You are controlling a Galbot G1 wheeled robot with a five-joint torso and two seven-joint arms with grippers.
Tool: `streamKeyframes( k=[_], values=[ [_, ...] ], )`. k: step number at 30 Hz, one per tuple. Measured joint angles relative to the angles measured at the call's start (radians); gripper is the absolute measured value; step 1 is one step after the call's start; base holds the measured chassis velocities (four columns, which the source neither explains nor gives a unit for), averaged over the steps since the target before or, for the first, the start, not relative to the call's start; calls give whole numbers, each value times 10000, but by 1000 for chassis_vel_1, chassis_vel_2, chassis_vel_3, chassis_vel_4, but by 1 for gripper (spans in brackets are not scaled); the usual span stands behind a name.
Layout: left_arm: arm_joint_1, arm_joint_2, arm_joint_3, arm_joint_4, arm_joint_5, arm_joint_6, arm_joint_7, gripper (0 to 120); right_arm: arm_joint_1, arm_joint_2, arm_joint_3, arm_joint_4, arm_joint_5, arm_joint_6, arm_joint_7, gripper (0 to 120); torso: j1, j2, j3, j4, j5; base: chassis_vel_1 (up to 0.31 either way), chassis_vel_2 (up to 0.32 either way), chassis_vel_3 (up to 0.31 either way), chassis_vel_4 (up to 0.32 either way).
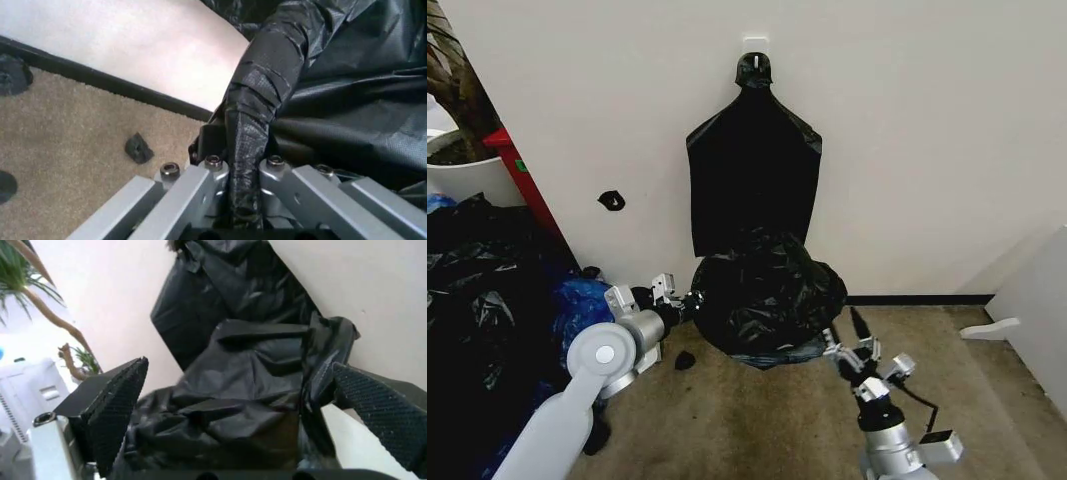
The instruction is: Place the garbage bag over the trash bin.
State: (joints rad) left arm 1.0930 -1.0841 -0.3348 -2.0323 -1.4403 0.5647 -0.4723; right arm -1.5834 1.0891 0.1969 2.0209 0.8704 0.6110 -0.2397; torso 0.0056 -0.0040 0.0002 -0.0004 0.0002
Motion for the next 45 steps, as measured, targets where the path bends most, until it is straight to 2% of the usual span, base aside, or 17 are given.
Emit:
streamKeyframes(
  k=[3, 4, 11, 14, 15, 20, 21, 26, 27, 28, 33, 38, 42, 45],
  values=[
    [39, 7, 0, -25, 31, 1, 2, 1, 70, 27, -21, -51, -25, -53, 189, 99, 0, 0, 0, 1, 0, 0, 0, 0, 0],
    [102, 44, -6, -51, 91, -2, 13, 1, 172, 35, -25, -116, 87, -104, 380, 90, 0, 0, 0, 1, 0, 0, 0, 0, 0],
    [173, 76, -38, -111, 165, -30, 59, 1, 344, 49, 122, -317, 242, -172, 775, 68, 0, 0, 1, 0, 0, 0, 0, 0, 0],
    [163, 42, -19, -139, 220, -62, 86, 1, 426, 74, 242, -581, -440, -251, 1444, 52, 0, 0, 1, 1, 1, 0, 0, 0, 0],
    [163, 42, -19, -139, 220, -62, 86, 1, 426, 74, 242, -581, -440, -251, 1444, 52, 0, 0, 1, 1, 1, 0, 0, 0, 0],
    [161, -6, 21, -147, 318, -99, 115, 1, 407, 102, 351, -897, -1965, -330, 2231, 30, 0, 0, 1, 0, 0, 0, 0, 0, 0],
    [161, -6, 21, -147, 318, -99, 115, 1, 407, 102, 351, -897, -1965, -330, 2231, 30, 0, 0, 1, 0, 0, 0, 0, 0, 0],
    [138, -55, 40, -148, 344, -113, 127, 1, 472, 246, 541, -1420, -3985, -148, 2741, 8, 0, 0, 1, 0, 1, 0, 0, 0, 0],
    [138, -58, 40, -149, 344, -113, 128, 1, 473, 248, 544, -1428, -4005, -146, 2742, 8, 0, 0, 1, 0, 1, 0, 0, 0, 0],
    [137, -85, 41, -168, 344, -115, 129, 1, 478, 264, 553, -1519, -4202, -151, 2812, 2, 0, 0, 1, 0, 1, 0, 0, 0, 0],
    [174, -137, 41, -234, 344, -121, 131, 1, 534, 288, 651, -1796, -4689, -357, 3141, 0, 0, 0, 1, -1, 1, 0, 0, 0, 0],
    [316, -180, 29, -474, 331, -119, 130, 1, 798, 331, 995, -2640, -6234, -520, 3864, 0, 0, 0, 1, 0, 2, 0, 0, 0, 0],
    [439, -224, 44, -713, 330, -105, 104, 1, 1051, 402, 1550, -3180, -7913, 56, 3973, 0, 0, 0, 1, 1, 3, 0, 0, 0, 0],
    [474, -249, 91, -752, 426, -136, 107, 1, 1075, 403, 1763, -3134, -8127, 130, 4032, 0, 0, 0, 1, 0, 2, 0, 0, 0, 0]
  ],
)
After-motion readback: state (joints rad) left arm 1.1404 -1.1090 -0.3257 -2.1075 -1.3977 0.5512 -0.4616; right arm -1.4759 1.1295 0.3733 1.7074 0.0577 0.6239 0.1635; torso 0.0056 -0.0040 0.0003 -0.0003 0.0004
